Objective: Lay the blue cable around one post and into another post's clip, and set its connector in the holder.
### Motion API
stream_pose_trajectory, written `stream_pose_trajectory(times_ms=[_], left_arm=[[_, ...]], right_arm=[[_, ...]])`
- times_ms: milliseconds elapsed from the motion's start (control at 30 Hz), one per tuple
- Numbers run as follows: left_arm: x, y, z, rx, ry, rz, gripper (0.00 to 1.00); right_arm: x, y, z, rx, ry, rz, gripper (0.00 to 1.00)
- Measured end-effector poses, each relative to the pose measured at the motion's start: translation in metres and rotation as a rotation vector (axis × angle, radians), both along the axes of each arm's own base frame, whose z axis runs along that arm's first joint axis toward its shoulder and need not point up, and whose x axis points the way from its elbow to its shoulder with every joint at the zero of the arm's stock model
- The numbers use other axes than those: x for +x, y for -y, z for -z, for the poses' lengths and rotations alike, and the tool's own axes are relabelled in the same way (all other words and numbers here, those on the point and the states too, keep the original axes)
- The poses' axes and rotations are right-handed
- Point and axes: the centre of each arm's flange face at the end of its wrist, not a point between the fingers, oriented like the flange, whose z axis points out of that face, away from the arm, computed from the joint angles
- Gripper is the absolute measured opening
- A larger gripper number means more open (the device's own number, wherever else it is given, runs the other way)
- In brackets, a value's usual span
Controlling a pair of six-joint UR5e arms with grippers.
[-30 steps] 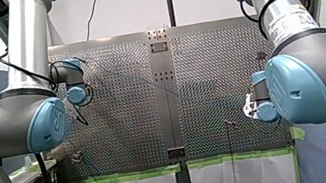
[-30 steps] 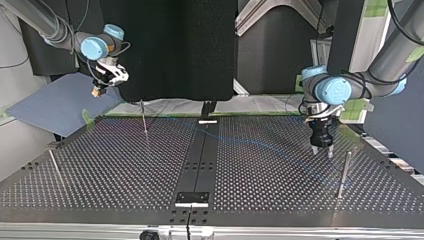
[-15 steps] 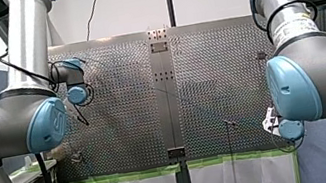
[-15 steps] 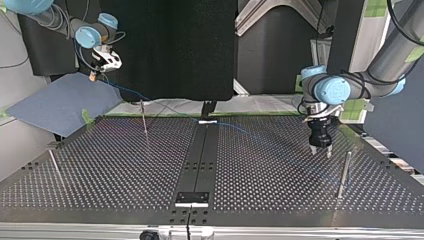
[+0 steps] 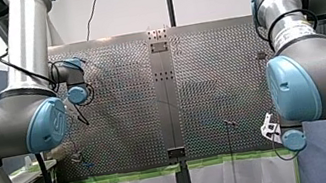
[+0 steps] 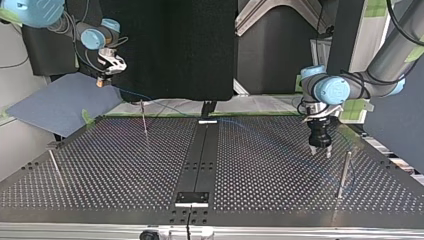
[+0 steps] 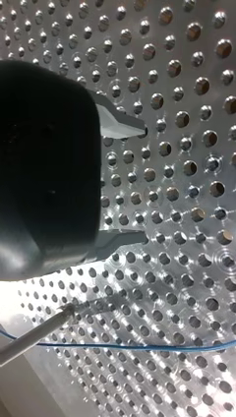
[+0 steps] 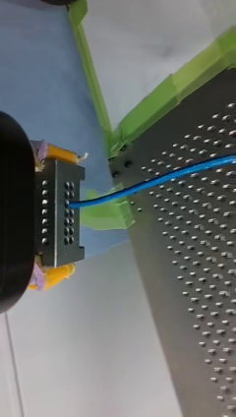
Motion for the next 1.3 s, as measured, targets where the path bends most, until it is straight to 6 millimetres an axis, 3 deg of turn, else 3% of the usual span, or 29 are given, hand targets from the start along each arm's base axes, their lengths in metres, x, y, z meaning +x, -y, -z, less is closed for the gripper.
stream_pose_trajectory(times_ms=[300, 667, 1033, 1233, 1300], left_arm=[[-0.001, 0.005, 0.0, 0.001, -0.001, 0.011, 0.92], [-0.001, 0.01, 0.0, -0.004, 0.001, 0.018, 0.84], [-0.002, 0.011, 0.0, 0.0, 0.002, 0.016, 0.84], [-0.003, 0.011, 0.001, 0.035, -0.016, 0.011, 1.0], [-0.004, 0.011, 0.002, 0.049, -0.031, 0.003, 1.0]], right_arm=[[0.013, 0.005, 0.0, -0.059, -0.035, -0.092, 0.0], [0.025, 0.004, 0.0, -0.092, -0.071, -0.186, 0.0], [0.012, -0.014, 0.005, -0.103, -0.096, -0.194, 0.0], [0.006, -0.014, 0.005, -0.108, -0.074, -0.201, 0.0], [0.006, -0.014, 0.005, -0.107, -0.063, -0.202, 0.0]])
